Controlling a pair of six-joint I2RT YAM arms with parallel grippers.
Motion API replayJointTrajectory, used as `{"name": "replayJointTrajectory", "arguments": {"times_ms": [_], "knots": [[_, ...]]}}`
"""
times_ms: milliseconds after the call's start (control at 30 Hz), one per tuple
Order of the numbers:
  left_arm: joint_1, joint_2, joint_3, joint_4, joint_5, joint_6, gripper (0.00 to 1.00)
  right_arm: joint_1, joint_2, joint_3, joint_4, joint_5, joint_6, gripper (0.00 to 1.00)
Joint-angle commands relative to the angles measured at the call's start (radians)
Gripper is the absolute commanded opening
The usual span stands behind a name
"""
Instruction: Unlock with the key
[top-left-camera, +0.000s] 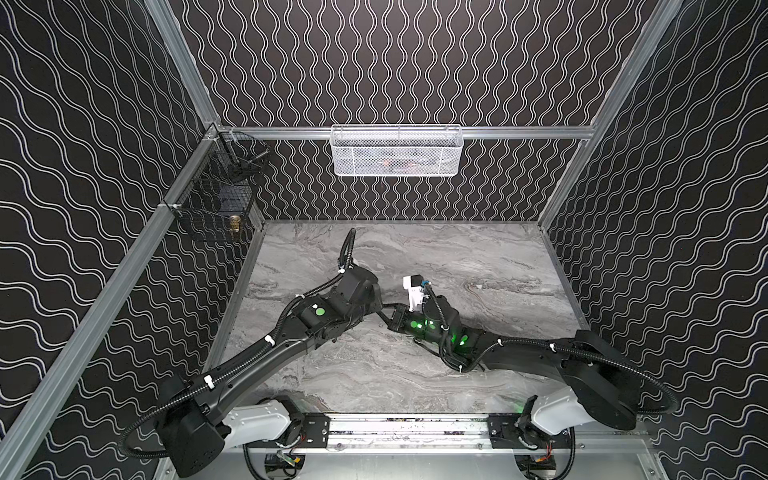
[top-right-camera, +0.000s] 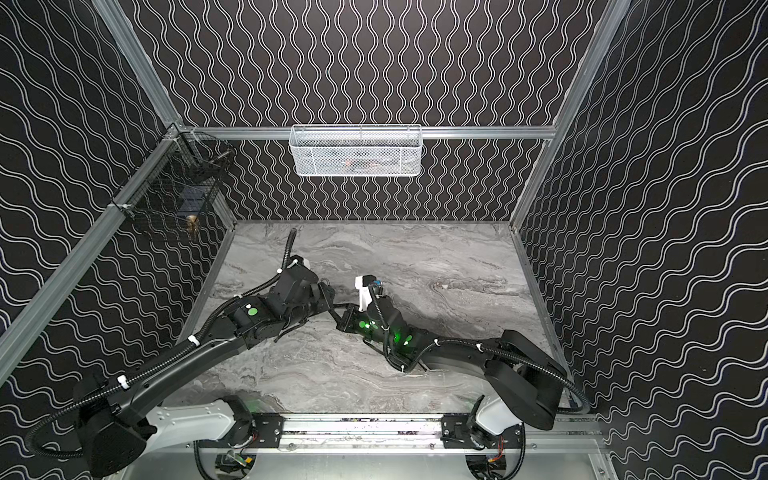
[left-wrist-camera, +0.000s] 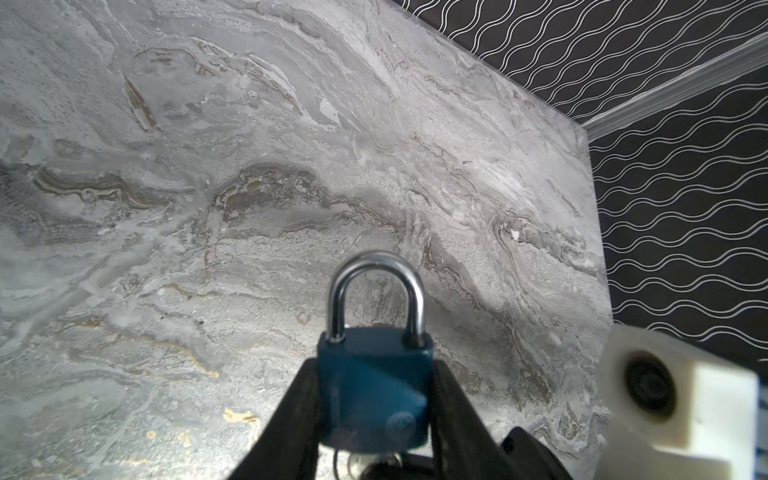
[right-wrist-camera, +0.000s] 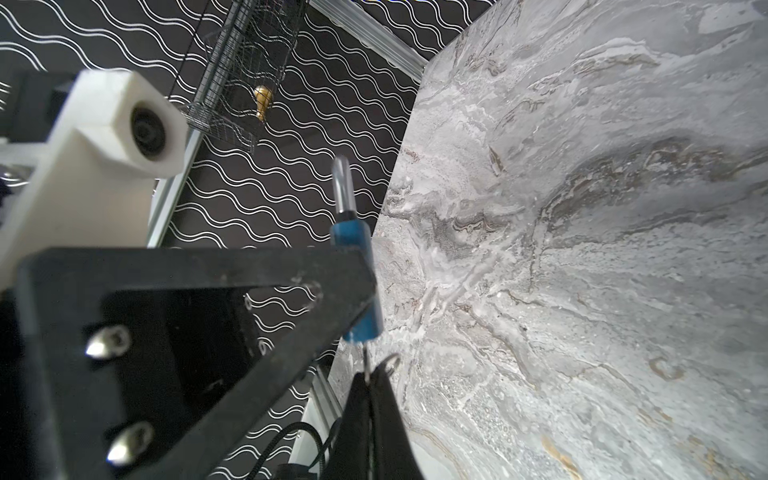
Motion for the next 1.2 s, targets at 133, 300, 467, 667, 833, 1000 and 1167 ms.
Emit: {"name": "replayJointTrajectory", "arguments": {"times_ms": [133,300,467,667,833,1000,1167], "knots": [[-0.004,-0.052,-0.035,0.100,0.175,-0.109,0.01,-0.009,-0.007,-0.040,0.251,-0.043,0.052,0.00],[-0.006,-0.096,-0.099,0.188,0.208,-0.159,0.00,-0.012,-0.005,-0.047,0.292,-0.060,0.072,0.00],[-0.005,-0.099,-0.093,0.206,0.243,-0.160,0.00,-0.018,-0.004,-0.044,0.326,-0.073,0.099,0.00],[-0.006,-0.127,-0.115,0.256,0.262,-0.190,0.00,-0.018,-0.010,-0.046,0.319,-0.061,0.119,0.00],[-0.005,-0.141,-0.122,0.273,0.297,-0.235,0.00,-0.018,-0.012,-0.055,0.363,-0.057,0.138,0.00],[-0.006,-0.143,-0.134,0.309,0.323,-0.253,0.00,-0.018,-0.009,-0.059,0.388,-0.063,0.152,0.00],[-0.007,-0.149,-0.144,0.340,0.337,-0.276,0.00,-0.019,-0.013,-0.070,0.392,-0.059,0.172,0.00]]}}
